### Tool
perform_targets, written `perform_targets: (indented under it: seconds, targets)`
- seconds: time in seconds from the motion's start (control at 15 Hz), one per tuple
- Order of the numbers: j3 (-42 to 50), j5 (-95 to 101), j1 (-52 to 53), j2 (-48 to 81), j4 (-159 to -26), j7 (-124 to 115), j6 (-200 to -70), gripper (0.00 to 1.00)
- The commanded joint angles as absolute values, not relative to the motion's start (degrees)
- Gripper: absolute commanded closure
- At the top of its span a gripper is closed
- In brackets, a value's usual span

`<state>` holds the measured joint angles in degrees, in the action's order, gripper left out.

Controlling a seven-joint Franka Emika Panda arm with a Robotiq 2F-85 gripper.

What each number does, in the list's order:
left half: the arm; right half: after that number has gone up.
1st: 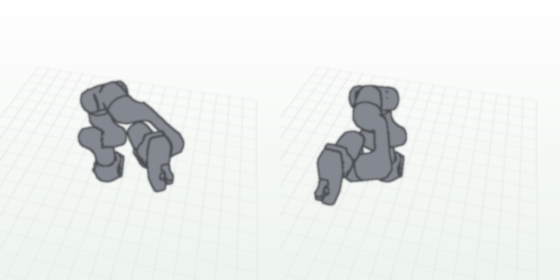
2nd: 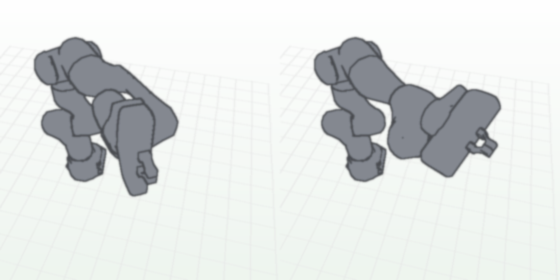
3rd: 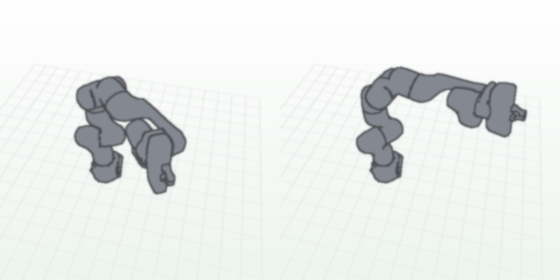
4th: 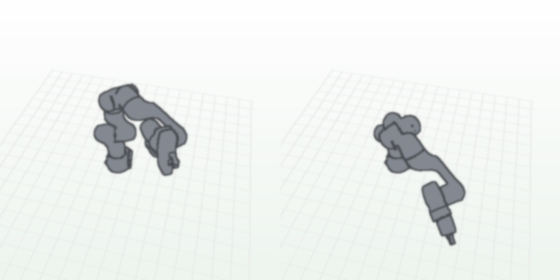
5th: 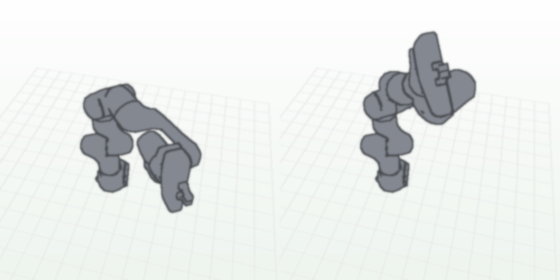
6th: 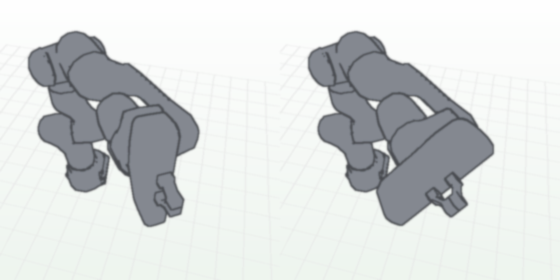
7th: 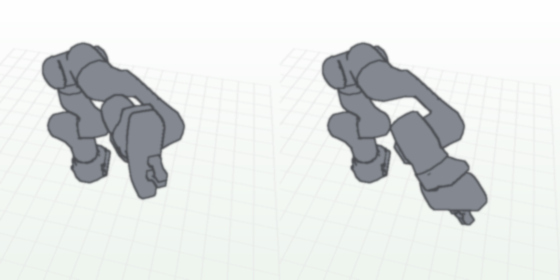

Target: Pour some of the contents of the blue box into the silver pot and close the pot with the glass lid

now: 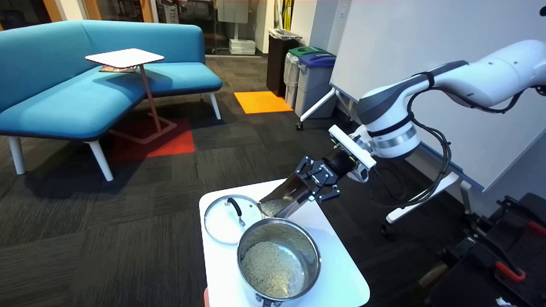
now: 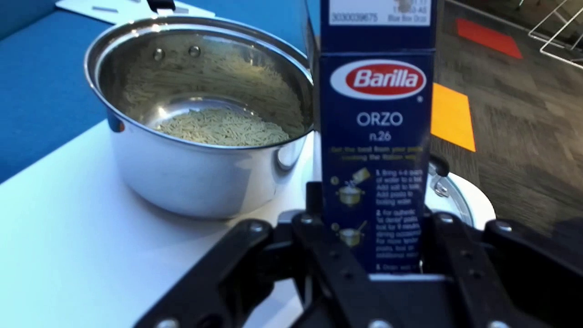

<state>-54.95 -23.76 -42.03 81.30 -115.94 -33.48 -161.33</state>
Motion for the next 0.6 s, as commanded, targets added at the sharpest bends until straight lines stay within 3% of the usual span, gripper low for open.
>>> perform_targets:
  seconds: [0.0, 0.53]
  targets:
    - [-52.7, -33.3, -39.0, 81.4, -110.0, -32.1, -152.1, 0.83]
    - [-40.7, -55.1, -27.2, 79.1, -98.4, -30.4, -136.6, 0.83]
